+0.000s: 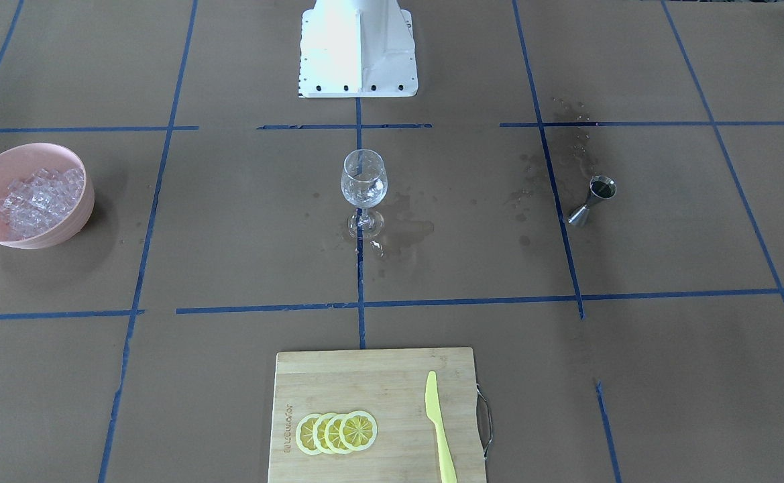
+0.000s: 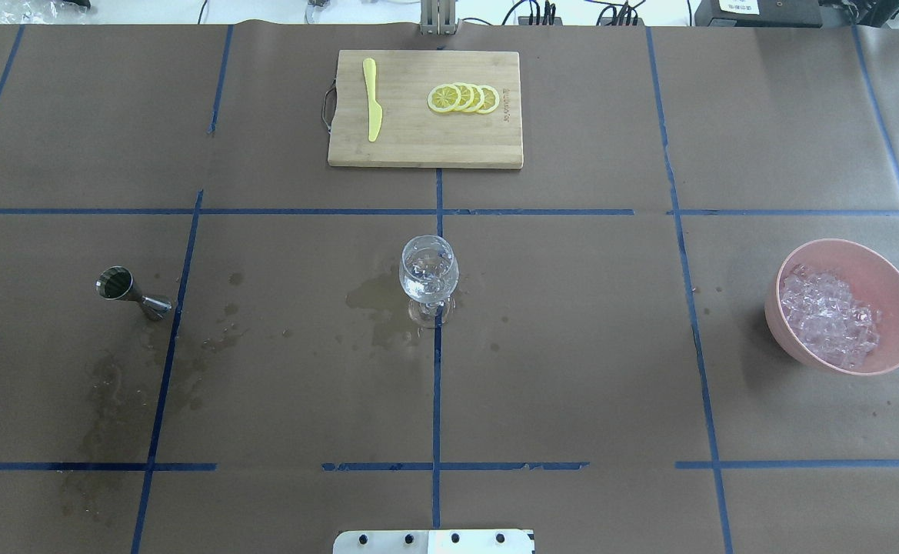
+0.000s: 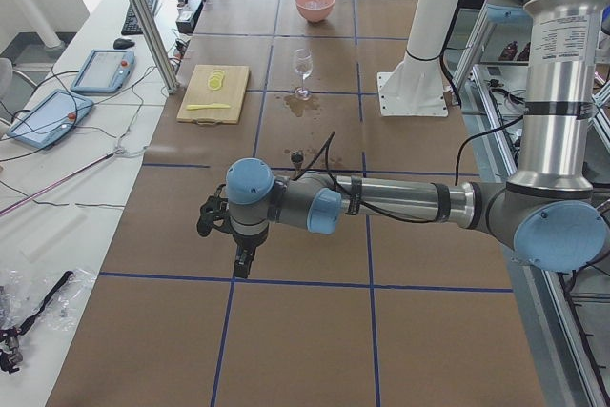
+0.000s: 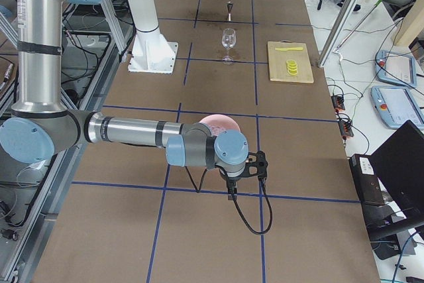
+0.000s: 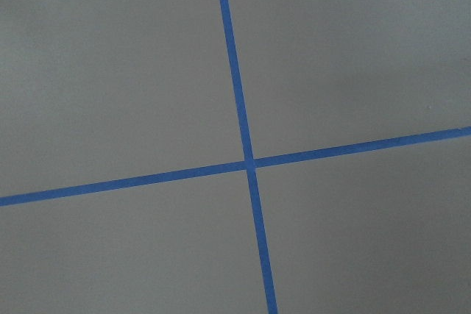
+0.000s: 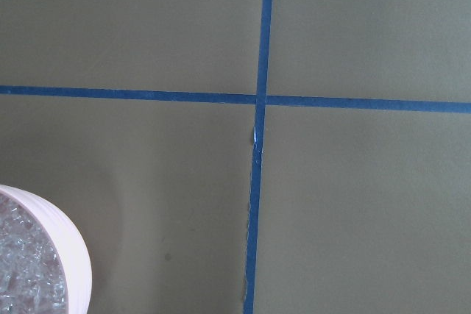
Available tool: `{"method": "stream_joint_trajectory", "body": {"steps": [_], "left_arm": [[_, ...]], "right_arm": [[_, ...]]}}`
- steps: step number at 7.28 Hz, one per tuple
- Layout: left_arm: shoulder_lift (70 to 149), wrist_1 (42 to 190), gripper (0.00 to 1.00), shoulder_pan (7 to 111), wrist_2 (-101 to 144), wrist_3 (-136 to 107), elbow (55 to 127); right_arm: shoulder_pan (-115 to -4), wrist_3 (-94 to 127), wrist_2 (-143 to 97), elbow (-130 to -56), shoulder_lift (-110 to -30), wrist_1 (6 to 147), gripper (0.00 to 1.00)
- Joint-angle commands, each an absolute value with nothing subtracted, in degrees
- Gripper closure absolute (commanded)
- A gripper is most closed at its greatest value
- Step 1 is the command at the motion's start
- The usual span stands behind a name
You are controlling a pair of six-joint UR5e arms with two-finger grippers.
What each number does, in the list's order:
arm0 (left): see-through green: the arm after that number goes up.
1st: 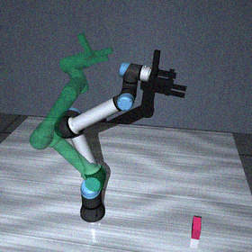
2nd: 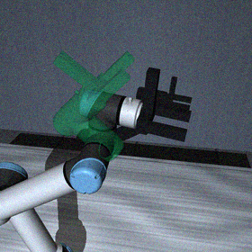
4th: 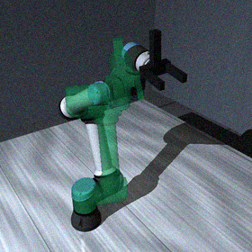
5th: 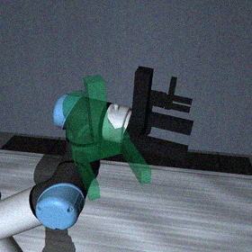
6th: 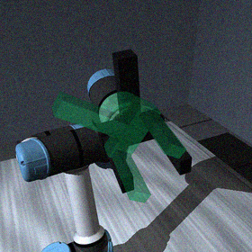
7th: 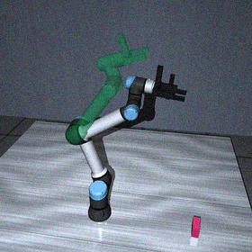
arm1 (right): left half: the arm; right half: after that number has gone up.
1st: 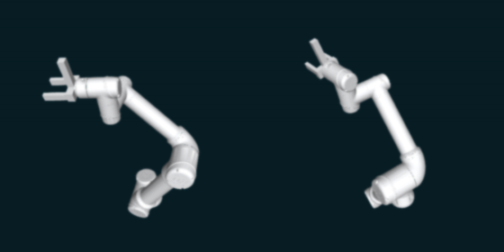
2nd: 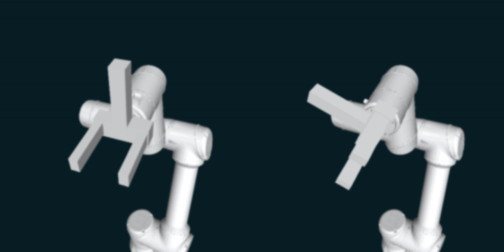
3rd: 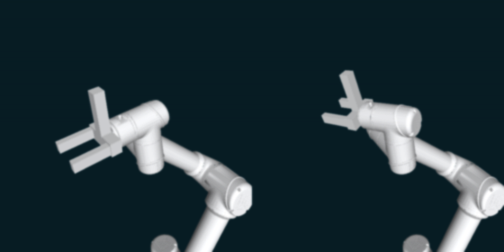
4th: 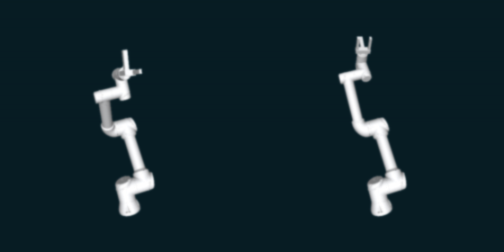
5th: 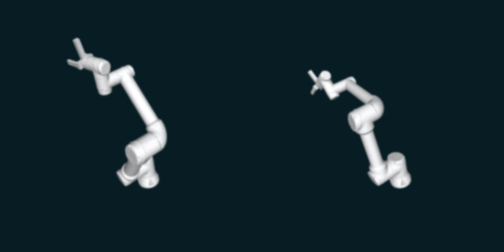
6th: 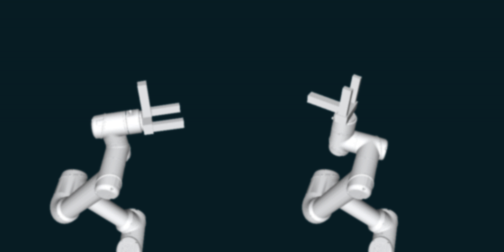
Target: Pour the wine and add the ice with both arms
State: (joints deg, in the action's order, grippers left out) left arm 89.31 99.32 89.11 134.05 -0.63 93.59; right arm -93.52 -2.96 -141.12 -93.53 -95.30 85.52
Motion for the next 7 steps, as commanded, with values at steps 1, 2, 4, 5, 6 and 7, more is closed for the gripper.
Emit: {"method": "stream_joint_trajectory", "body": {"steps": [1, 2, 4, 5, 6, 7], "left_arm": [[89.2, 99.4, 0.00, 89.2, 134.0, -0.6, 94.1], [89.3, 99.4, 0.00, 89.3, 134.0, -0.8, 96.2], [89.4, 99.3, 0.00, 89.3, 134.0, -3.4, 104.2], [89.3, 99.7, 0.00, 88.7, 134.1, -10.6, 109.2], [87.5, 99.9, 0.00, 86.7, 133.9, -14.7, 114.6], [86.6, 100.1, 0.00, 82.7, 133.5, -22.9, 119.5]], "right_arm": [[-93.4, -3.0, -140.2, -93.8, -95.3, 85.5, 0.00], [-93.3, -3.0, -140.1, -93.8, -95.3, 85.4, 0.00], [-93.1, -3.0, -140.1, -94.7, -95.3, 85.4, 0.00], [-91.9, -3.0, -139.9, -94.7, -95.2, 85.4, 0.00], [-91.6, -3.0, -139.9, -94.7, -94.7, 85.2, 0.00], [-91.7, -3.1, -139.6, -94.7, -93.0, 85.2, 0.00]]}}
